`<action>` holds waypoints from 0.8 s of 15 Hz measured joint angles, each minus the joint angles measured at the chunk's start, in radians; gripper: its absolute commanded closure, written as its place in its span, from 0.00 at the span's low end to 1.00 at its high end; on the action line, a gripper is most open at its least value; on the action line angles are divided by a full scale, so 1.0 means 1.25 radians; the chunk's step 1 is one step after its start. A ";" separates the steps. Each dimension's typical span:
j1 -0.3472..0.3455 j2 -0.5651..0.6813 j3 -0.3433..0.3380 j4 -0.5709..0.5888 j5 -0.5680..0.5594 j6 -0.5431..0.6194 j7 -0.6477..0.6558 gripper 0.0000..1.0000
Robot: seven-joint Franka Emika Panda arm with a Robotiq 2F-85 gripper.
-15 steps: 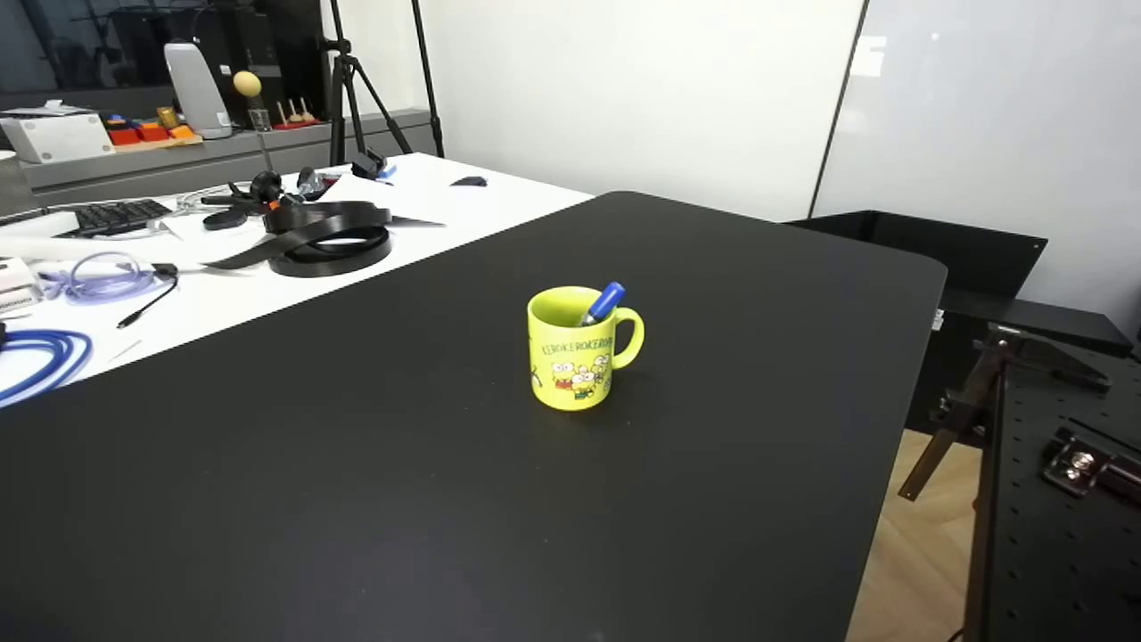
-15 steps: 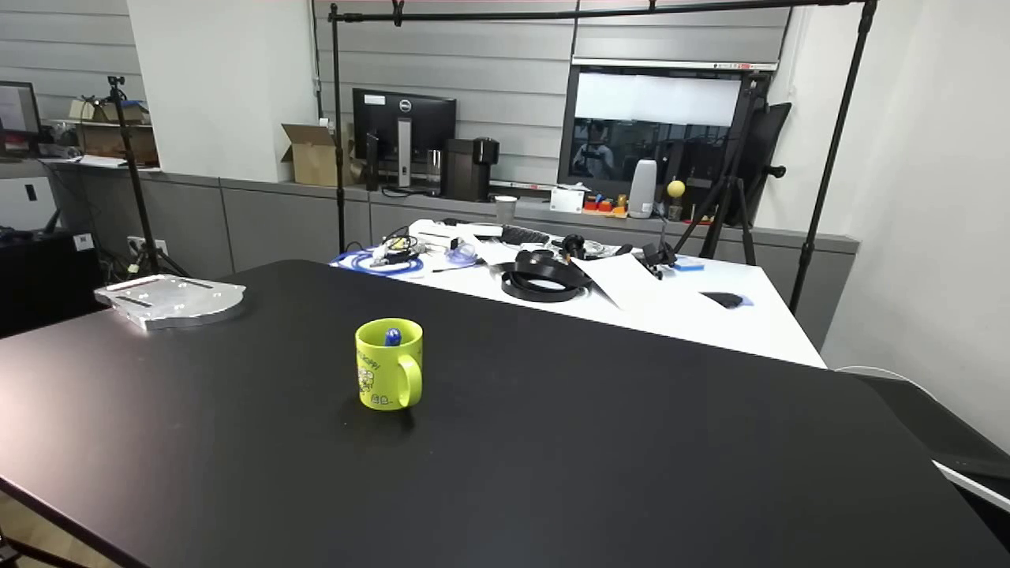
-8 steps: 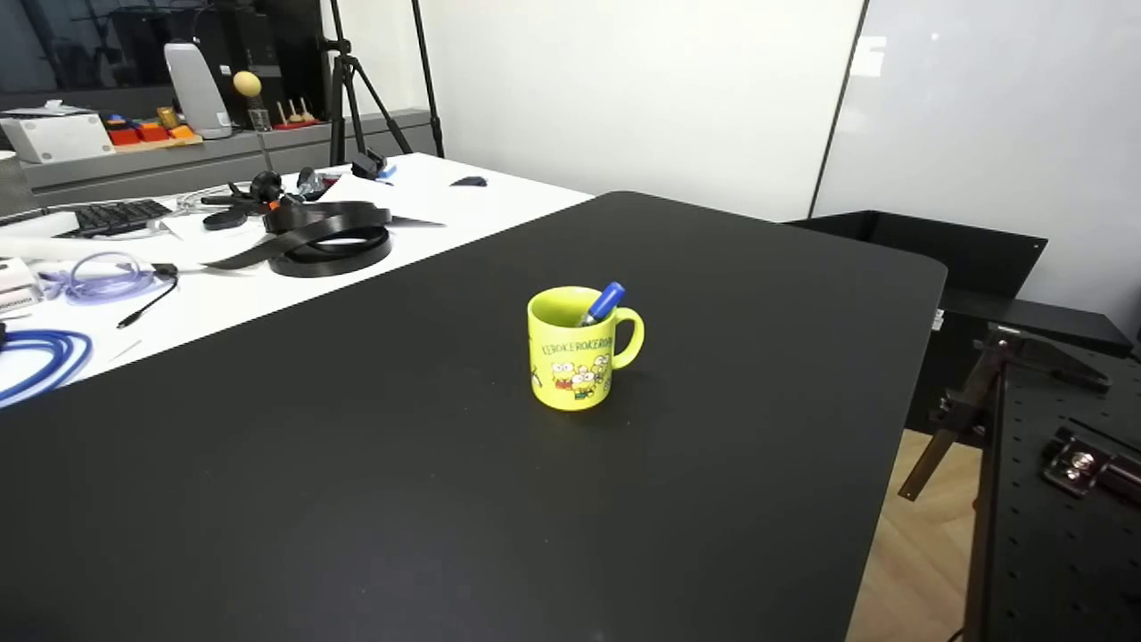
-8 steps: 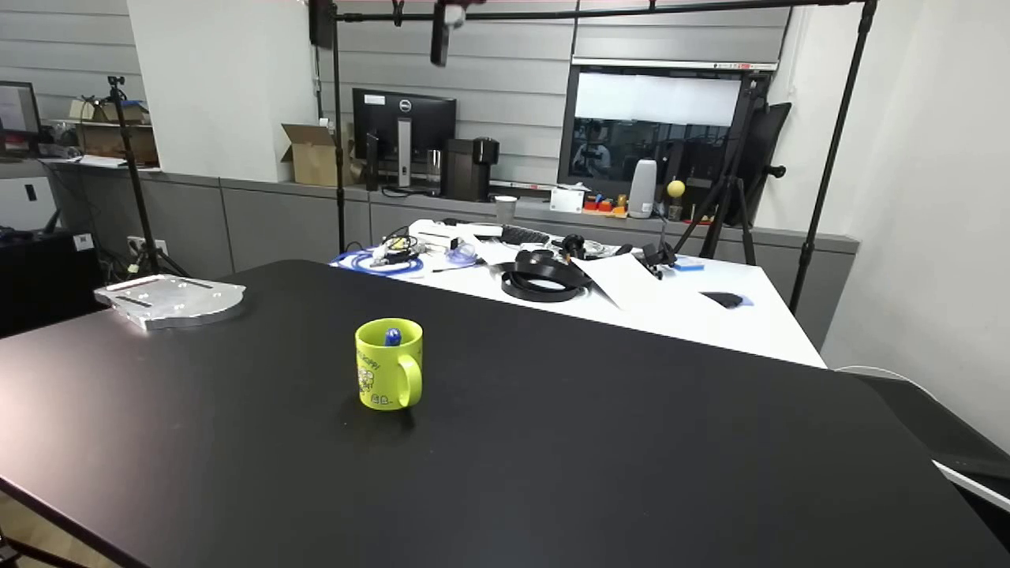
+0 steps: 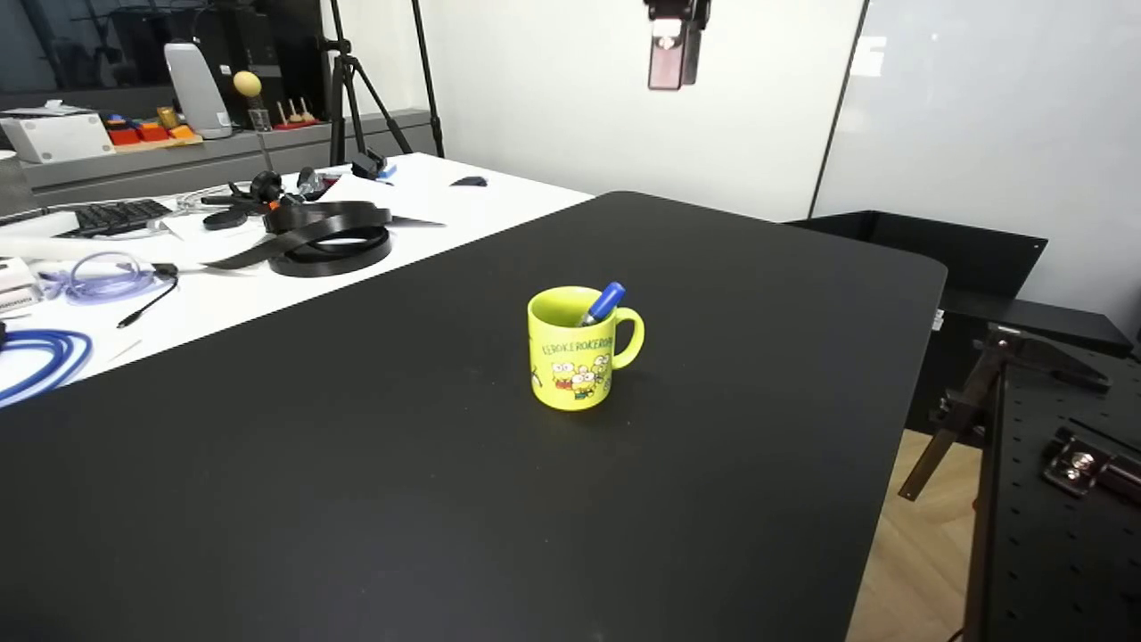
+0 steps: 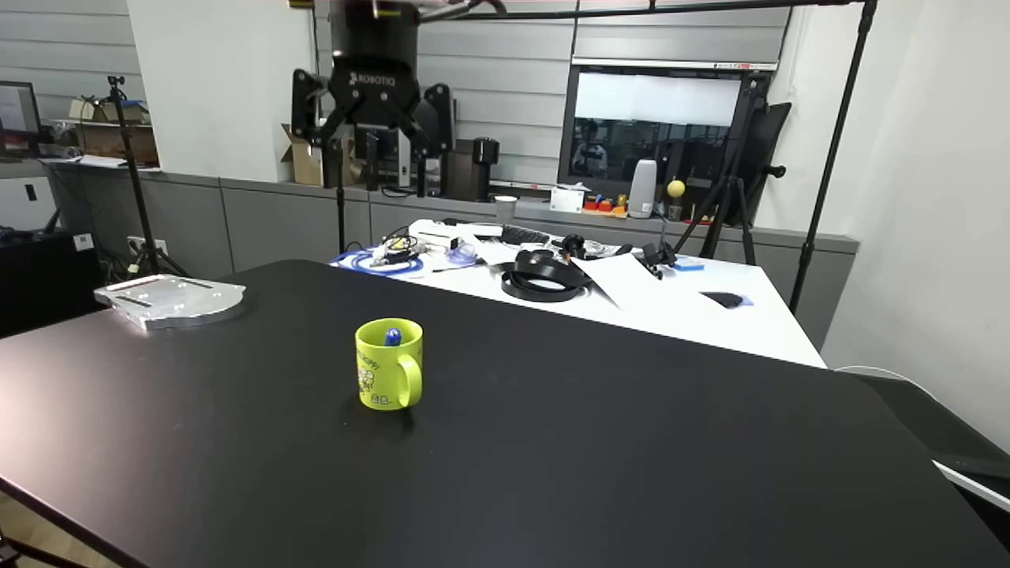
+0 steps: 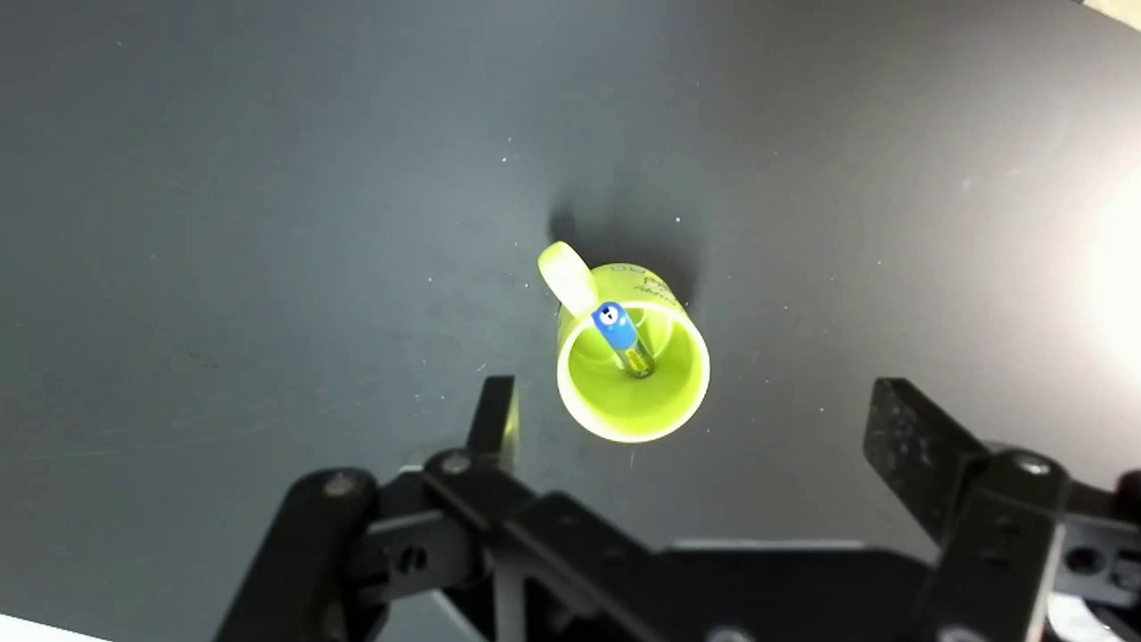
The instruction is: Remove the marker from the mug cup and place it on the table
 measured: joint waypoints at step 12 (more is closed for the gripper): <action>-0.011 0.091 0.031 -0.021 -0.028 0.187 0.037 0.00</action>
